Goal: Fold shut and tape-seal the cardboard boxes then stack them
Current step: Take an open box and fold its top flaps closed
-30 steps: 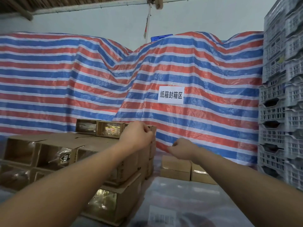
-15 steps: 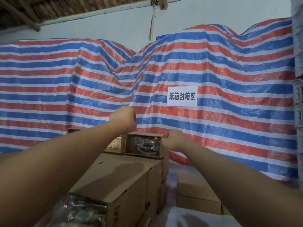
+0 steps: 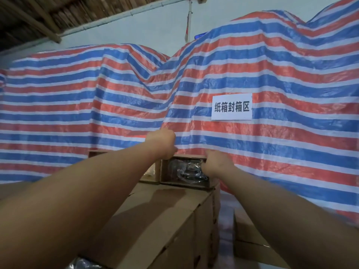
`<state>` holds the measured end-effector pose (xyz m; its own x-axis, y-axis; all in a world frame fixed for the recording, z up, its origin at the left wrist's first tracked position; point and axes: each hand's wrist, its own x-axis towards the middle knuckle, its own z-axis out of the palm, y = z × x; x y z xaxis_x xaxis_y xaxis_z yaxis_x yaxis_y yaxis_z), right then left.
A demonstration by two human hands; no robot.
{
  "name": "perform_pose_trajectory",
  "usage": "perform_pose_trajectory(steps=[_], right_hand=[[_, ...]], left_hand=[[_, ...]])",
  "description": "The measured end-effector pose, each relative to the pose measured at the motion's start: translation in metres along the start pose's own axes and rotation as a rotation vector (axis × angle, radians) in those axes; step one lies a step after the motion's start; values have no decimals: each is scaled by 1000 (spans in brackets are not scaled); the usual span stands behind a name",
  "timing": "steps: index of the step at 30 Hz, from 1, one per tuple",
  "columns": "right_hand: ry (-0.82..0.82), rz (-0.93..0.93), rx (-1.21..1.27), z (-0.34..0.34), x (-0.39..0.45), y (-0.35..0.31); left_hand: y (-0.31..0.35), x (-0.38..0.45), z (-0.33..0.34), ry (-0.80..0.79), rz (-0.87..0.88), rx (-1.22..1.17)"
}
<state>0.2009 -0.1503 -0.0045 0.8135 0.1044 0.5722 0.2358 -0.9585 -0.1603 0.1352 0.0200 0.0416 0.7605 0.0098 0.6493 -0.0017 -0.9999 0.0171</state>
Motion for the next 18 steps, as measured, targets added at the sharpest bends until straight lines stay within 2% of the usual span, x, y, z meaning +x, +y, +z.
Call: perform_pose_trajectory(steps=[3,9,14,18], right_hand=[[36,15,-30,2,1,-3],[180,-13,7,-20,-1,-4],[152,-6,20,-76,-9,-2],[103,30,42,-124,-28,6]], left_hand=[[0,-3,-5,-48,15,-4],[6,-11,-8,39,11,51],[10,-16,-23,163,3,-81],[23,-28,-51,146,62,-194]])
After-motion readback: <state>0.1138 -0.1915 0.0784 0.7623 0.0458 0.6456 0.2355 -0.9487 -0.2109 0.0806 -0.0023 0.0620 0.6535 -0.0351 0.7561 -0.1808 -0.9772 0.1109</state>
